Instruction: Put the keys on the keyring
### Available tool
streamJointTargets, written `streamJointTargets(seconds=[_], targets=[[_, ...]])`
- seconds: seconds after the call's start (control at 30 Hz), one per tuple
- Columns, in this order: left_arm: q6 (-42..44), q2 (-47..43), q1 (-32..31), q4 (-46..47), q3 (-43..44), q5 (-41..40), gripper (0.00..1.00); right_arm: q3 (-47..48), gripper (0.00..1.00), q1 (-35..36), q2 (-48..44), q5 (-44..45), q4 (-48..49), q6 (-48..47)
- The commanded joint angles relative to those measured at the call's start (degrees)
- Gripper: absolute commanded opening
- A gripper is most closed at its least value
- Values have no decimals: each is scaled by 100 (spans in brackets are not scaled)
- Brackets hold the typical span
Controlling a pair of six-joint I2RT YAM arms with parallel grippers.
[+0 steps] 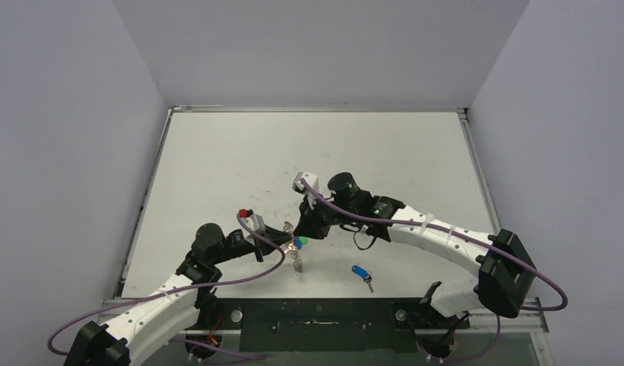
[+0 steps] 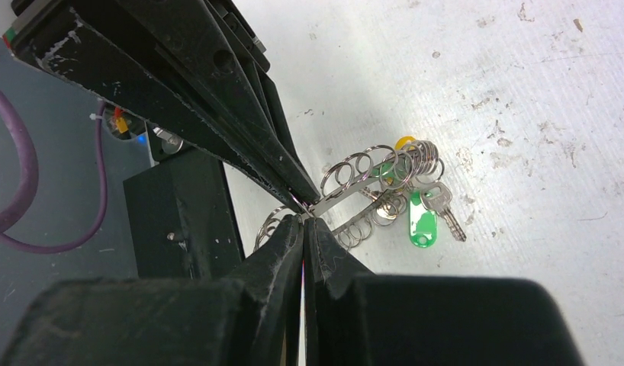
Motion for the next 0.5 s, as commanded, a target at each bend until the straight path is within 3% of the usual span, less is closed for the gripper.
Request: streamJointTargets(seconds=[0.0,0.47], targets=[[-10,-35,-18,358,183,95,0,312,0,59,91,-150,299,-8],[-23,-82,-17,345,192,111,0,303,0,79,133,300,68,-70]])
